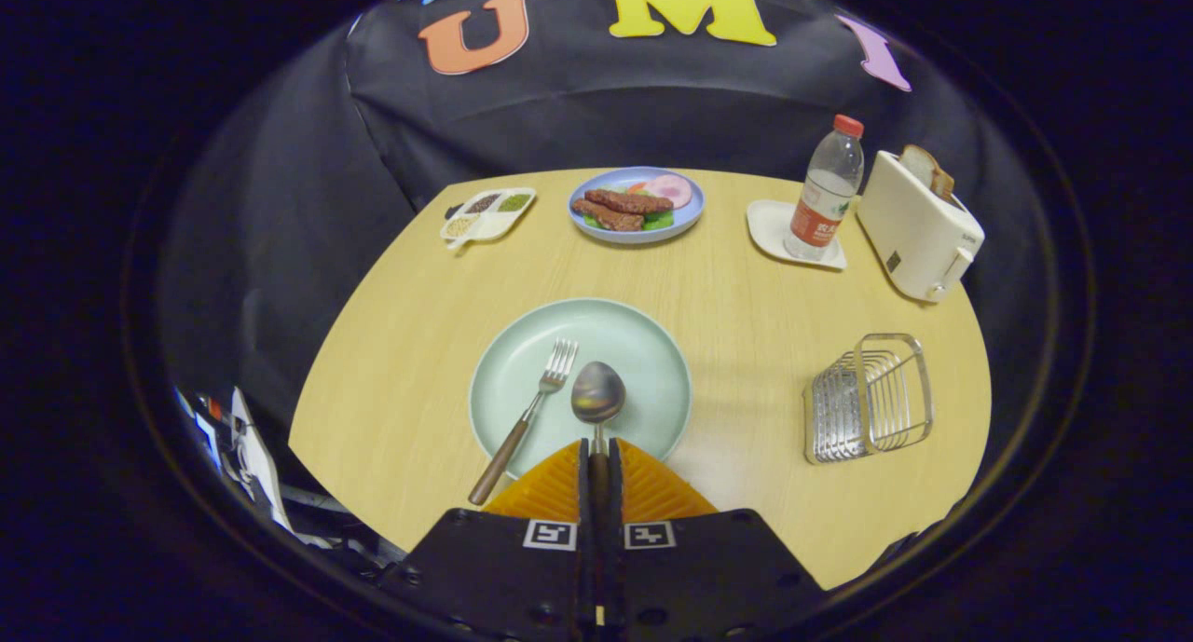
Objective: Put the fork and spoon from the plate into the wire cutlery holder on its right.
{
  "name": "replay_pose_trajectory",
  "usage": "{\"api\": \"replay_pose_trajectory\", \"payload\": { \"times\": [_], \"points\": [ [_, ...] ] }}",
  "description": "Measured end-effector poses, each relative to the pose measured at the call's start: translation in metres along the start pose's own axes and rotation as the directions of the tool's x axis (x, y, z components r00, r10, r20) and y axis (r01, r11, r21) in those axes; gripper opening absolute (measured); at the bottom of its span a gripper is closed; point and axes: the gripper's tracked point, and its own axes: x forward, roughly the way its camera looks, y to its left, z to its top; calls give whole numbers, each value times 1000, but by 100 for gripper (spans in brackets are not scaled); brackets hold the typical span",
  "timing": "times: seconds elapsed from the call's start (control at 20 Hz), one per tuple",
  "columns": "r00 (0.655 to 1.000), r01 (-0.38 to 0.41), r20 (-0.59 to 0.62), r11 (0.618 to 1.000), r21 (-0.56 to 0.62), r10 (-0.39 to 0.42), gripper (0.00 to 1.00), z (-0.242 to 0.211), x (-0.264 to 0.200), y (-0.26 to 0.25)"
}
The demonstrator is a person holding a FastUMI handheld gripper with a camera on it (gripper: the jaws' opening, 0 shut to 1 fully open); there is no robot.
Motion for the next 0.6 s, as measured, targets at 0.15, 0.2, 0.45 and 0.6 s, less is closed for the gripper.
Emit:
{"api": "replay_pose_trajectory", "payload": {
  "times": [0.15, 0.2, 0.45, 0.6],
  "points": [
    [999, 4, 34, 1000, 0, -4, 4, 11, -30, -17],
    [999, 11, 41, 1000, 1, -11, 4, 14, -40, -26],
    [994, 92, 61, 995, 24, -93, 4, 24, -79, -96],
    [990, 131, 56, 991, 26, -132, 4, 23, -94, -135]
  ]
}}
